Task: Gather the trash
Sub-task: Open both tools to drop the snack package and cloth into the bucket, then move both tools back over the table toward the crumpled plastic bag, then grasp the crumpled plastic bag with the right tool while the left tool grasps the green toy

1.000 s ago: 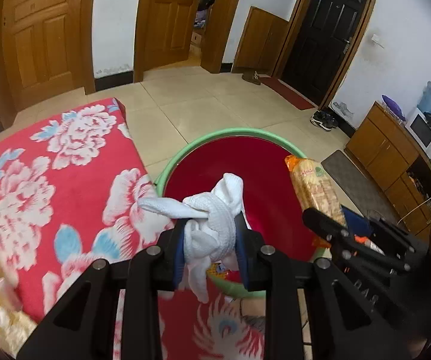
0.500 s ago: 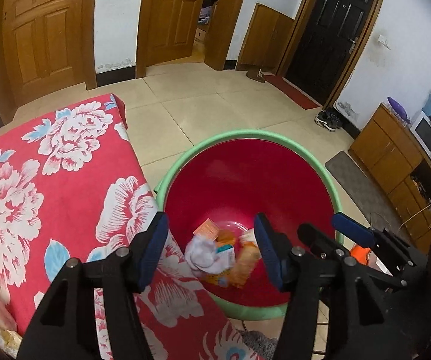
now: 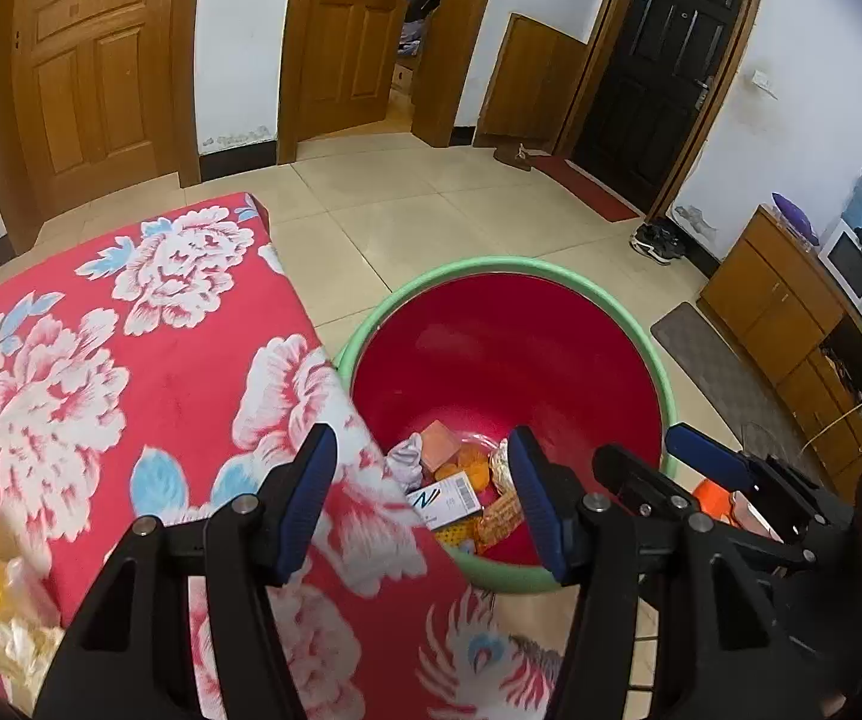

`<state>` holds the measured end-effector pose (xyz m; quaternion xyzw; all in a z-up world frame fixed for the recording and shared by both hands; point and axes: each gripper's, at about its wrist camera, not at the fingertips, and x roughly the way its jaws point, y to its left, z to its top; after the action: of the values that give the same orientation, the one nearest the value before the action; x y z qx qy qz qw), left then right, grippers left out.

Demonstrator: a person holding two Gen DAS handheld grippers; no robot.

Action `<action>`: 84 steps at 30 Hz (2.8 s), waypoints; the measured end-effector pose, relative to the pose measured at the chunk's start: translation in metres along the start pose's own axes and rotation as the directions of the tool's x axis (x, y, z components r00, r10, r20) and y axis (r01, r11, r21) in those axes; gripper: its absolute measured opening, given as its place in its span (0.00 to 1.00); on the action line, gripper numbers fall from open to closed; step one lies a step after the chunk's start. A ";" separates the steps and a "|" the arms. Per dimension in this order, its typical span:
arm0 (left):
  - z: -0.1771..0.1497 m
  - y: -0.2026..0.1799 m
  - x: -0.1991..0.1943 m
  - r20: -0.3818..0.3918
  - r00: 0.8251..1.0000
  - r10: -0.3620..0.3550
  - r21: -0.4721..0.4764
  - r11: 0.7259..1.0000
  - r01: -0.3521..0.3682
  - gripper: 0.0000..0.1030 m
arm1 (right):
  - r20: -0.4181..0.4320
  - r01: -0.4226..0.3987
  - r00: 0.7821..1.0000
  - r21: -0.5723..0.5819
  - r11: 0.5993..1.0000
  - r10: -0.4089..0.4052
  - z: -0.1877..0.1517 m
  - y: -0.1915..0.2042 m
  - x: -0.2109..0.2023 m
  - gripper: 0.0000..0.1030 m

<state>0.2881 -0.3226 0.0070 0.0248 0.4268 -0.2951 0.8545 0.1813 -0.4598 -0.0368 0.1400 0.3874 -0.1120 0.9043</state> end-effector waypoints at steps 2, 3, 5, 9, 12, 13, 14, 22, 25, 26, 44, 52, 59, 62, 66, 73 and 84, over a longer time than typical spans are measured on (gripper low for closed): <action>-0.006 0.002 -0.007 0.000 1.000 -0.004 -0.002 1.000 0.004 0.57 | 0.000 -0.002 1.000 0.001 1.000 0.002 -0.003 0.002 -0.004 0.62; -0.008 0.003 -0.010 -0.002 1.000 -0.005 -0.005 1.000 0.005 0.57 | 0.001 -0.004 1.000 0.004 1.000 0.004 -0.005 0.004 -0.007 0.63; -0.014 0.006 -0.017 -0.005 1.000 0.000 -0.006 1.000 0.000 0.57 | 0.001 -0.014 1.000 0.010 1.000 0.014 -0.008 0.006 -0.010 0.65; -0.025 0.013 -0.030 -0.002 1.000 0.020 -0.005 1.000 -0.020 0.57 | 0.000 -0.036 0.999 0.005 0.999 0.036 -0.018 0.017 -0.019 0.65; -0.034 0.020 -0.043 0.003 1.000 0.022 -0.022 1.000 -0.022 0.57 | 0.002 -0.048 0.999 -0.017 0.999 0.048 -0.024 0.026 -0.026 0.65; -0.036 0.022 -0.047 0.005 1.000 0.024 -0.024 0.999 -0.024 0.57 | 0.003 -0.052 0.999 -0.024 0.998 0.053 -0.027 0.030 -0.029 0.65; -0.038 0.024 -0.050 0.009 1.000 0.027 -0.026 0.999 -0.027 0.57 | 0.004 -0.057 0.998 -0.028 0.998 0.057 -0.028 0.034 -0.031 0.65; -0.058 0.044 -0.081 0.038 0.998 0.054 -0.053 0.997 -0.052 0.57 | 0.014 -0.089 0.996 -0.078 0.993 0.091 -0.039 0.058 -0.051 0.65; -0.066 0.053 -0.089 0.041 0.997 0.058 -0.068 0.996 -0.055 0.57 | 0.019 -0.094 0.995 -0.085 0.992 0.096 -0.043 0.064 -0.058 0.65; -0.068 0.056 -0.092 0.041 0.997 0.058 -0.071 0.996 -0.055 0.57 | 0.019 -0.097 0.995 -0.087 0.991 0.099 -0.045 0.066 -0.060 0.65; -0.108 0.094 -0.142 0.076 0.993 0.092 -0.111 0.990 -0.084 0.57 | -0.035 -0.186 0.983 -0.186 0.965 0.182 -0.082 0.131 -0.075 0.65; -0.133 0.136 -0.158 0.069 0.986 0.151 -0.190 0.972 -0.135 0.57 | -0.054 -0.231 0.973 -0.219 0.948 0.225 -0.088 0.160 -0.068 0.65; -0.143 0.168 -0.168 0.066 0.978 0.197 -0.259 0.950 -0.174 0.57 | -0.087 -0.274 0.962 -0.257 0.927 0.260 -0.087 0.190 -0.058 0.65; -0.143 0.178 -0.173 0.064 0.974 0.219 -0.281 0.940 -0.193 0.57 | -0.098 -0.305 0.952 -0.284 0.909 0.289 -0.087 0.203 -0.055 0.66; -0.143 0.191 -0.179 0.069 0.968 0.242 -0.308 0.928 -0.210 0.57 | -0.138 -0.325 0.945 -0.308 0.894 0.296 -0.082 0.221 -0.039 0.69; -0.135 0.220 -0.166 0.030 0.971 0.239 -0.357 0.909 -0.213 0.57 | -0.181 -0.349 0.935 -0.319 0.881 0.304 -0.069 0.242 -0.015 0.85; -0.115 0.243 -0.128 -0.012 0.992 0.123 -0.381 0.917 -0.118 0.57 | -0.270 -0.437 0.889 -0.262 0.860 0.369 -0.062 0.249 0.016 0.67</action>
<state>0.2746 -0.0270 -0.0214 -0.1173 0.4682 -0.1537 0.8622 0.2285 -0.2068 -0.0482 0.0830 0.4556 0.1596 0.8719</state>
